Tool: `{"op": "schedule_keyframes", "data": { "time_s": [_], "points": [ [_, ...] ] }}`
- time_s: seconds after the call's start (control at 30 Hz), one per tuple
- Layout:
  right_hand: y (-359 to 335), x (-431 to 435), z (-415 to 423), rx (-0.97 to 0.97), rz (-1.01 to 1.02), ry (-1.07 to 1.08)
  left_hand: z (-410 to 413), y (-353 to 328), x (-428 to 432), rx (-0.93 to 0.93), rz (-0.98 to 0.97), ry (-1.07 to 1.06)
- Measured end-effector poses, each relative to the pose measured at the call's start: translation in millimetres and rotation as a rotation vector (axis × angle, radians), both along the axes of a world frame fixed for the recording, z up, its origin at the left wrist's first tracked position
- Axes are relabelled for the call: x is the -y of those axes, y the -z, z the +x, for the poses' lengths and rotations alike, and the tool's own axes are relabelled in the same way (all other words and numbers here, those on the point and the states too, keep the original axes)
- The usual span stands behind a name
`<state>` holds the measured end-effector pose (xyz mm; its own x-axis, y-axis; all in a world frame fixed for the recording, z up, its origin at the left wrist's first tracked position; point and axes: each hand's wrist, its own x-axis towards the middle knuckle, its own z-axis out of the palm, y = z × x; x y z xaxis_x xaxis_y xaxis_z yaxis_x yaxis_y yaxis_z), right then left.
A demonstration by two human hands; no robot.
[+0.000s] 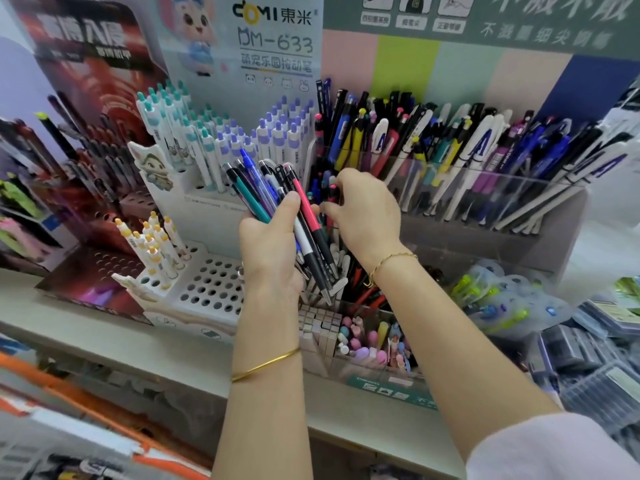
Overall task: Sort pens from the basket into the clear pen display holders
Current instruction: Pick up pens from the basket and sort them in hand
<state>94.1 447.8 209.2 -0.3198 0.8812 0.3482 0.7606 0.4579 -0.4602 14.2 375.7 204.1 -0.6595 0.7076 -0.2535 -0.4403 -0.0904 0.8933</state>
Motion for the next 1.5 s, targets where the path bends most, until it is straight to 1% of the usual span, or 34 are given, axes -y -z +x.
{"op": "schedule_keyframes", "data": {
  "time_s": [0.03,0.07,0.1,0.13,0.2,0.23,0.33,0.43,0.53,0.6,0.63,0.7,0.83,0.97,1.07,1.13,1.17,1.2,1.27,1.3,1.33,1.43,1.5],
  "points": [
    [1,2,1,-0.072,-0.056,-0.019,-1,1,0,-0.011,0.005,0.01],
    [0,4,5,-0.187,-0.111,-0.03,-1,0,0,-0.023,0.017,0.027],
    [-2,6,9,-0.297,-0.12,-0.02,-1,0,0,-0.037,0.028,0.049],
    [-6,6,14,-0.365,-0.087,0.004,-1,0,1,-0.054,0.034,0.074],
    [-16,6,20,-0.4,-0.032,0.008,0,-2,0,-0.079,0.037,0.104],
    [-21,7,21,-0.421,-0.074,-0.042,2,-3,0,-0.092,0.039,0.115],
    [-28,14,16,-0.459,-0.352,-0.224,6,-6,-2,-0.131,0.069,0.154],
    [-26,14,17,-0.542,-0.425,-0.245,8,-4,-5,-0.138,0.067,0.161],
    [-24,8,22,-0.696,-0.369,-0.156,8,3,-7,-0.112,0.052,0.111],
    [-26,4,25,-0.805,-0.24,-0.124,4,7,-8,-0.113,0.033,0.06],
    [-27,3,26,-0.805,-0.142,-0.11,1,8,-8,-0.116,0.029,0.038],
    [-25,0,27,-0.703,0.014,-0.088,-4,10,-8,-0.108,0.035,0.009],
    [-12,1,16,-0.506,0.074,-0.094,-7,11,-8,-0.132,0.027,0.011],
    [3,0,12,-0.327,0.041,-0.021,-4,10,-7,-0.156,0.047,0.046],
    [9,2,12,0.018,0.054,0.102,-2,11,-6,-0.176,0.061,0.064],
    [11,2,14,0.083,0.001,0.15,0,10,-4,-0.171,0.068,0.084],
    [11,3,16,0.041,-0.028,0.159,1,10,-3,-0.169,0.065,0.097],
    [10,4,19,-0.064,-0.04,0.152,0,11,-3,-0.175,0.062,0.111],
    [5,6,23,-0.366,-0.031,0.082,0,11,-3,-0.209,0.062,0.144],
    [0,7,23,-0.479,-0.053,0.028,0,11,-3,-0.231,0.064,0.158],
    [-5,10,22,-0.539,-0.118,-0.035,1,11,-3,-0.251,0.067,0.174],
    [-10,14,16,-0.579,-0.384,-0.197,5,12,-3,-0.306,0.087,0.245],
    [-8,11,17,-0.641,-0.438,-0.21,6,13,-3,-0.3,0.08,0.259]
  ]
}}
